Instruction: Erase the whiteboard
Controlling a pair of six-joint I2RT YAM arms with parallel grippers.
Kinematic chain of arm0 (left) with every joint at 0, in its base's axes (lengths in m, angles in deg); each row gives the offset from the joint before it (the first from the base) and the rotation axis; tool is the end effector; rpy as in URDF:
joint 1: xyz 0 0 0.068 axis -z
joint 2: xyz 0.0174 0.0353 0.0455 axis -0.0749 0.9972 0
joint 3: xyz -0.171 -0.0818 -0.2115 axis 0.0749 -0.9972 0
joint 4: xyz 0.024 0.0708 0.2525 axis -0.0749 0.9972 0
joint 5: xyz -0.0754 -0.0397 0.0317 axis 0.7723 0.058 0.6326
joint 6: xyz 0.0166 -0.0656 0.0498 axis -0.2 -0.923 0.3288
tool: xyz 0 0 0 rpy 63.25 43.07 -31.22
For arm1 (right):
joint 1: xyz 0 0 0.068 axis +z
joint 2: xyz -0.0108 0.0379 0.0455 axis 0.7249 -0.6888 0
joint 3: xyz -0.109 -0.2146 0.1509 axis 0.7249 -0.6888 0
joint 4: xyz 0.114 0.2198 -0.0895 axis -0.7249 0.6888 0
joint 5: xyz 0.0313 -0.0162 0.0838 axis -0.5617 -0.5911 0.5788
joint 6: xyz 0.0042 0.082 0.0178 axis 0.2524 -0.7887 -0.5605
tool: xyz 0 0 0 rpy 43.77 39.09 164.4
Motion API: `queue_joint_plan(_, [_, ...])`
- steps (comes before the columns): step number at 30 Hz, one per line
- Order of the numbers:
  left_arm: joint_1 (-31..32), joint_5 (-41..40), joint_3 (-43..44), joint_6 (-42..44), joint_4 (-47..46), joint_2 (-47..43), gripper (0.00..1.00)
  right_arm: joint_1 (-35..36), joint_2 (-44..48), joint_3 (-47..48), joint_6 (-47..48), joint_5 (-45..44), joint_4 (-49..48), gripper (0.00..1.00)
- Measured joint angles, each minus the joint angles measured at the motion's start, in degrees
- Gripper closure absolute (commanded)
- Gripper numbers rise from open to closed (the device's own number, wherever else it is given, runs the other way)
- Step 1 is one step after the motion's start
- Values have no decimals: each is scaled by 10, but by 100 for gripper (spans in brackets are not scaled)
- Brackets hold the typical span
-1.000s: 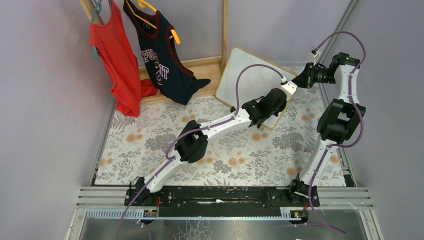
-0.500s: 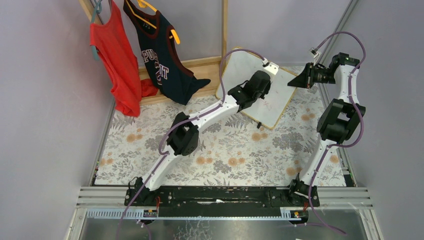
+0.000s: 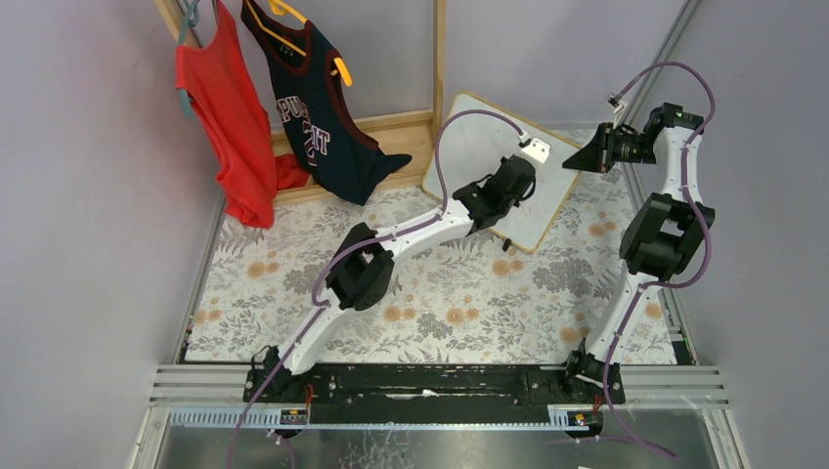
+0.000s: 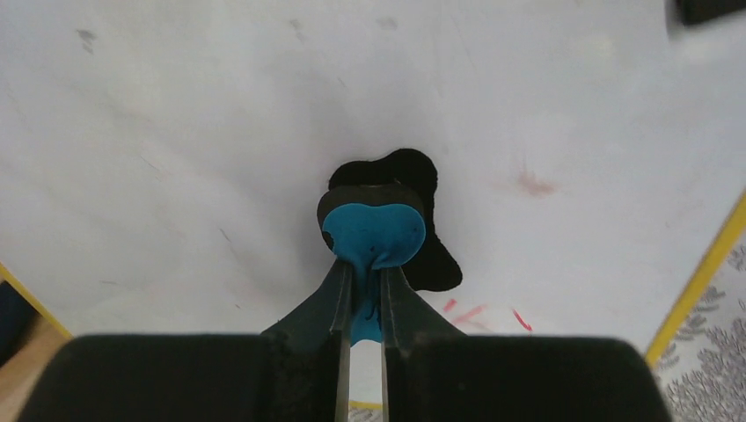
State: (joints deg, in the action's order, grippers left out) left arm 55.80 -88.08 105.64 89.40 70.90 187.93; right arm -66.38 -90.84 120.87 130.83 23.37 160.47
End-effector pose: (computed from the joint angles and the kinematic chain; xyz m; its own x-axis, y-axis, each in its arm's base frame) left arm 0.4009 -0.4576 0.2460 -0.2437 0.3330 -0.9109 0.4997 0.8480 0.1764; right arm 0.4460 -0.0880 0.2872 -0.5771 -0.0478 -0.8153 -0.7126 0.5171 0.4741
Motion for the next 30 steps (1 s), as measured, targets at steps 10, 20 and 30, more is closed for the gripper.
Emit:
queue_joint_plan(10, [32,-1,-66,-33,-19,-15,100,0,0,0,1,0,0,100])
queue_joint_plan(20, [38,1,-75,-58,-22,-17,100,0,0,0,1,0,0,100])
queue_joint_plan(30, [76,41,-74,-75,-15,-16,100,0,0,0,5,2,2,100])
